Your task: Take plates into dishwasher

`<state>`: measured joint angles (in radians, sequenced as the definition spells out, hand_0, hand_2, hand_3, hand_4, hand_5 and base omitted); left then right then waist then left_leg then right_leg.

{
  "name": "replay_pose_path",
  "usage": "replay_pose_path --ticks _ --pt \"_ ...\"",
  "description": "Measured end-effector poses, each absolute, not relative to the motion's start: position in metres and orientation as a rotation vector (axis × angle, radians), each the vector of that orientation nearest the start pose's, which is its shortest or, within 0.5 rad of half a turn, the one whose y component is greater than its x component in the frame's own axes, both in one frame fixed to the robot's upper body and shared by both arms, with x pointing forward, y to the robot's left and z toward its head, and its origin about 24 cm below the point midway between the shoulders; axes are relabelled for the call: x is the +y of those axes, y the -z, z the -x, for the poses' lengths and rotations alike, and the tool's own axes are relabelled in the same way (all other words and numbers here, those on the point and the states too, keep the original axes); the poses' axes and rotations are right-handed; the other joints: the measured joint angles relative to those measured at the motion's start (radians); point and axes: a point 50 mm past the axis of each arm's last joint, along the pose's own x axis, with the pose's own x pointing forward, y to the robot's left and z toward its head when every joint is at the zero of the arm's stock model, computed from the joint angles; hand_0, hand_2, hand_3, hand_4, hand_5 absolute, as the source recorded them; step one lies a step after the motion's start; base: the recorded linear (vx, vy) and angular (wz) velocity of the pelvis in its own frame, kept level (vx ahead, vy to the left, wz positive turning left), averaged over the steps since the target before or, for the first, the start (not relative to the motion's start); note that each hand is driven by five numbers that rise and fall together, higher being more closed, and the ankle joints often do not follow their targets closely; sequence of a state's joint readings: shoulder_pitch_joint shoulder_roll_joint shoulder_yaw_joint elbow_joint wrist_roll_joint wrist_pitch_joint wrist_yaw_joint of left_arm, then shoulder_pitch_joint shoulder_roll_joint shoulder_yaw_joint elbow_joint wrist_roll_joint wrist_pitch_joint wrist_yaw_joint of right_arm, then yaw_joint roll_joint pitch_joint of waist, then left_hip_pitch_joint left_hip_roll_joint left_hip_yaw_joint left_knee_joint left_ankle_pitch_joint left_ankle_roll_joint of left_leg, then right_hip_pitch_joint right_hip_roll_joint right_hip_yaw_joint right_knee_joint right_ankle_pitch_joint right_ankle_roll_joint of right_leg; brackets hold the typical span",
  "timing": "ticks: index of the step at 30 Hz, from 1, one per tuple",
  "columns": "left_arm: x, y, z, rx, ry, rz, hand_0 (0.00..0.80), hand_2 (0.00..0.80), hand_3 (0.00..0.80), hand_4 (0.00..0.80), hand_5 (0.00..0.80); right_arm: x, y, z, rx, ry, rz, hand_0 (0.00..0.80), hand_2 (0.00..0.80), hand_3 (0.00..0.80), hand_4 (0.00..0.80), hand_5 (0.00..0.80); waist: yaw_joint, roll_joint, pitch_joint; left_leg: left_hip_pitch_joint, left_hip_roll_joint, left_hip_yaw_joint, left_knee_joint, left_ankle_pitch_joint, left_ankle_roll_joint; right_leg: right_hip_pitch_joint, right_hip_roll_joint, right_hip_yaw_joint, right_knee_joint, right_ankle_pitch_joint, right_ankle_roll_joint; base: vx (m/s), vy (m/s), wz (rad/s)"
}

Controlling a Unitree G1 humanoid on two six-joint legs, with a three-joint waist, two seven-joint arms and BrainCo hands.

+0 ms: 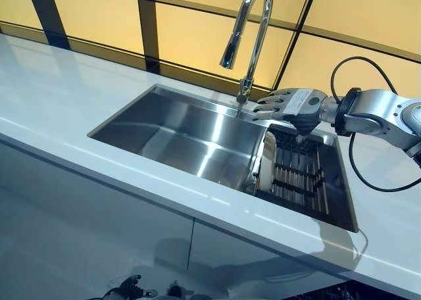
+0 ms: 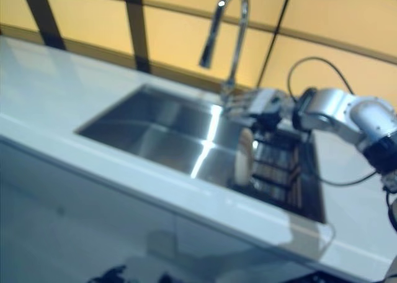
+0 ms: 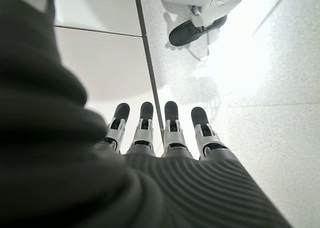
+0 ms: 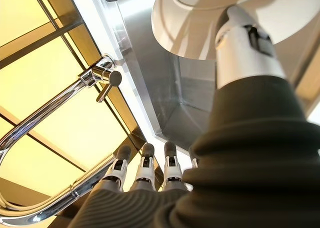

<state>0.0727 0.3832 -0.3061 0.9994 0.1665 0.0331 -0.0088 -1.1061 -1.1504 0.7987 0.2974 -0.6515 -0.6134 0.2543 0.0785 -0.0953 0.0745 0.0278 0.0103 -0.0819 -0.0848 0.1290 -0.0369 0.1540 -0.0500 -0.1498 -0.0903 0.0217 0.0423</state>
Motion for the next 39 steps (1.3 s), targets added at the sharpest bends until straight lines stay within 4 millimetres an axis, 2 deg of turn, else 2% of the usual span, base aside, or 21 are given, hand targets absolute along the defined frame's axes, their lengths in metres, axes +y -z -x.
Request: replay_pose_path --ticks 2,8,15,20,27,39 --pt "0.259 0.144 -0.1 1.142 0.187 -0.652 0.0 0.0 0.0 0.0 0.0 -0.19 -0.245 -0.33 -0.551 -0.743 2.14 0.0 0.0 0.0 0.0 0.0 0.017 0.0 0.0 0.001 0.0 0.0 0.0 0.0 0.0 0.0 0.0 0.0 0.0 0.002 -0.003 0.0 0.0 0.0" --pt "0.257 0.145 -0.099 1.144 0.205 -0.662 0.0 0.0 0.0 0.0 0.0 -0.187 -0.244 -0.331 -0.56 -0.747 2.135 0.0 0.0 0.0 0.0 0.0 0.024 0.0 0.0 0.0 0.0 -0.001 0.0 0.0 -0.001 0.001 0.0 -0.001 0.0 0.0 0.0 0.0 0.0 0.0" --pt "0.257 0.145 -0.099 1.143 0.205 -0.663 0.0 0.0 0.0 0.0 0.0 -0.175 -0.238 -0.329 -0.579 -0.823 2.138 0.0 0.0 0.0 0.0 0.0 0.025 0.0 0.0 -0.002 0.006 -0.001 -0.004 0.0 0.0 -0.001 0.006 -0.001 0.0 -0.001 0.0 0.0 0.0 0.0" --pt "0.256 0.145 -0.1 1.141 0.205 -0.663 0.0 0.0 0.0 0.0 0.0 -0.174 -0.23 -0.329 -0.538 -0.884 2.154 0.0 0.0 0.0 0.0 0.0 0.034 0.001 0.001 -0.003 0.006 -0.002 -0.003 0.003 -0.005 -0.001 0.006 -0.006 0.0 -0.001 -0.002 0.0 0.0 0.0" --pt "0.256 0.145 -0.1 1.14 0.205 -0.663 0.0 0.0 0.0 0.0 0.0 -0.173 -0.227 -0.329 -0.497 -0.922 2.17 0.0 0.0 0.0 0.0 0.0 0.048 0.002 0.002 -0.002 0.006 -0.004 -0.001 0.003 -0.005 0.0 0.007 -0.008 0.0 -0.002 -0.002 0.0 0.0 0.0" --pt "0.258 0.144 -0.1 1.14 0.201 -0.667 0.0 0.0 0.0 0.0 0.0 -0.172 -0.225 -0.329 -0.502 -0.942 2.164 0.0 0.0 0.0 0.0 0.0 0.047 -0.004 0.01 -0.003 0.006 -0.004 0.0 0.003 -0.006 0.0 0.007 -0.01 0.0 -0.002 -0.002 0.0 0.0 0.0"
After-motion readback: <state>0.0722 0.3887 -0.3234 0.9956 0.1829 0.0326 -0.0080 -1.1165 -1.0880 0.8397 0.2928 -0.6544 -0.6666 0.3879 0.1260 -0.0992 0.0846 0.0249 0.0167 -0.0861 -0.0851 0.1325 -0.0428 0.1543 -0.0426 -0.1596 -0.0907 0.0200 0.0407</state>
